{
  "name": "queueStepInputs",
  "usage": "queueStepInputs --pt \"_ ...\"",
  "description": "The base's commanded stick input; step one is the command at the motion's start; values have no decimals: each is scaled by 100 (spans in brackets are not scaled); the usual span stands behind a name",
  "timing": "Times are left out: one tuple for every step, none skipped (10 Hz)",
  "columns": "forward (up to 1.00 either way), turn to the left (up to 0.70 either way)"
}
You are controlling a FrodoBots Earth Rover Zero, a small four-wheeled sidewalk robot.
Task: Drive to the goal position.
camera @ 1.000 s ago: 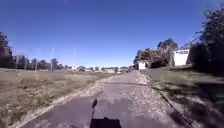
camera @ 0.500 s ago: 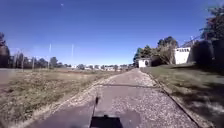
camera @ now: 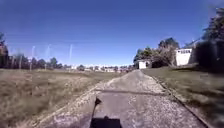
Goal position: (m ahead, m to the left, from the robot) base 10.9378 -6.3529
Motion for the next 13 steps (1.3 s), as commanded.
queueStepInputs --pt "100 -40" --pt "100 -40" --pt "100 -40" --pt "100 -40" --pt "100 -30" --pt "100 -18" --pt "100 -6" --pt "100 4" --pt "100 0" --pt "100 0" --pt "100 0" --pt "100 0" --pt "100 -40"
